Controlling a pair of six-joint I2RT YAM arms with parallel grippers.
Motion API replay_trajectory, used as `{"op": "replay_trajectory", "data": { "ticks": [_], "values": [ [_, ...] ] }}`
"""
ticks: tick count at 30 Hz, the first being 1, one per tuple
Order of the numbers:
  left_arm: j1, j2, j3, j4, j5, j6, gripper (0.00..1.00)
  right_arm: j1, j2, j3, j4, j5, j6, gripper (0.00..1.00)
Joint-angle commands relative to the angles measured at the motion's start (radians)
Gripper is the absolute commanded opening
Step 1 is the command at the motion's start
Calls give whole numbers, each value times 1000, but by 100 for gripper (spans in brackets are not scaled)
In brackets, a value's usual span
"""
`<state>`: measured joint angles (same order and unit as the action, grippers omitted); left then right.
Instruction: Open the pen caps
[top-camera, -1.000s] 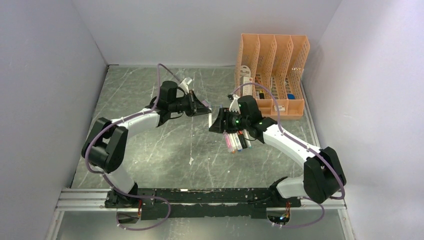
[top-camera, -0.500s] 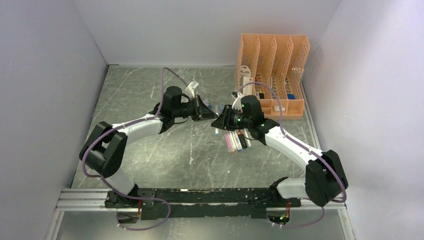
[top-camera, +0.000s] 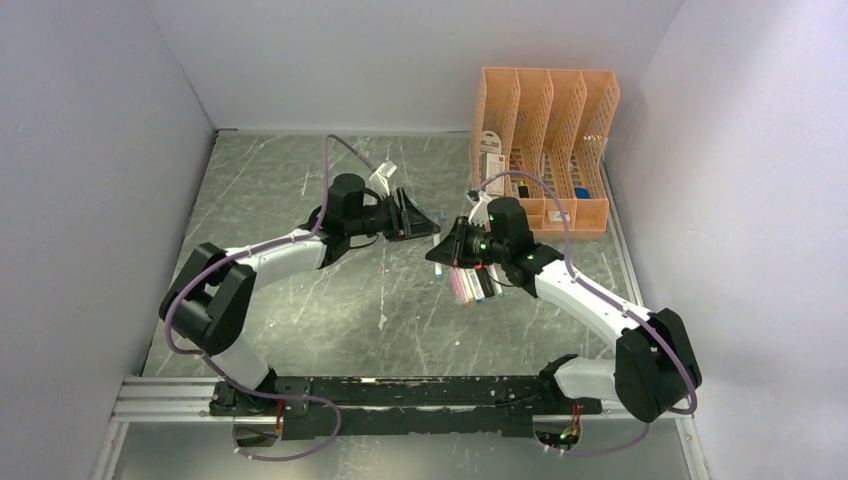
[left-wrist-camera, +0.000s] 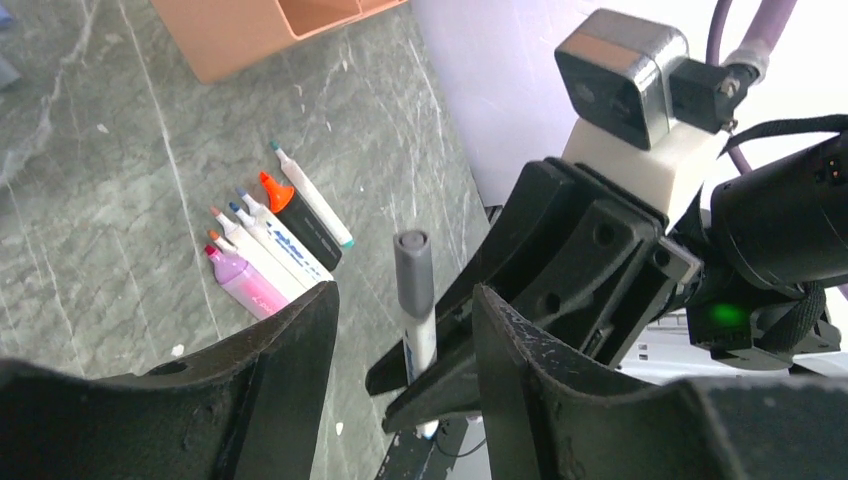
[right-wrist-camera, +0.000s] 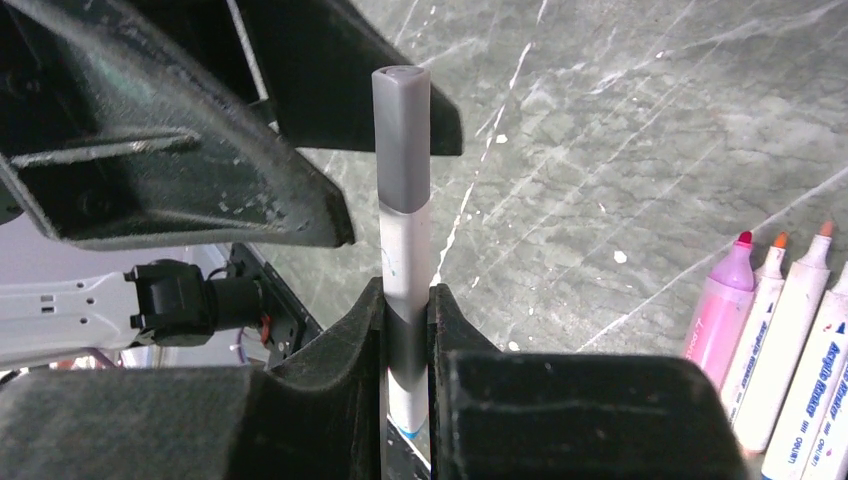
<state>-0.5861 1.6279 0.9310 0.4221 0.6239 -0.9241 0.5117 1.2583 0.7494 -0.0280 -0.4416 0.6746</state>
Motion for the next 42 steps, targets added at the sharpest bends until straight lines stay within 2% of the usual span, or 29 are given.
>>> {"op": "replay_trajectory", "data": {
  "ticks": [1,13,26,42],
  "values": [
    [-3,34,52,73,-19,1,62,-1,-23,-5,0,-51,-29,0],
    [-7,63,59,29,-22,14,59,0,-10,-19,16,-63,-24,0],
    [-34,84,96,-78,-57,90,49,4,37,-19,26,-87,-33,0],
    [-39,115,143,-200,-70,192,48,3,109,-25,53,-146,-57,0]
  ]
}}
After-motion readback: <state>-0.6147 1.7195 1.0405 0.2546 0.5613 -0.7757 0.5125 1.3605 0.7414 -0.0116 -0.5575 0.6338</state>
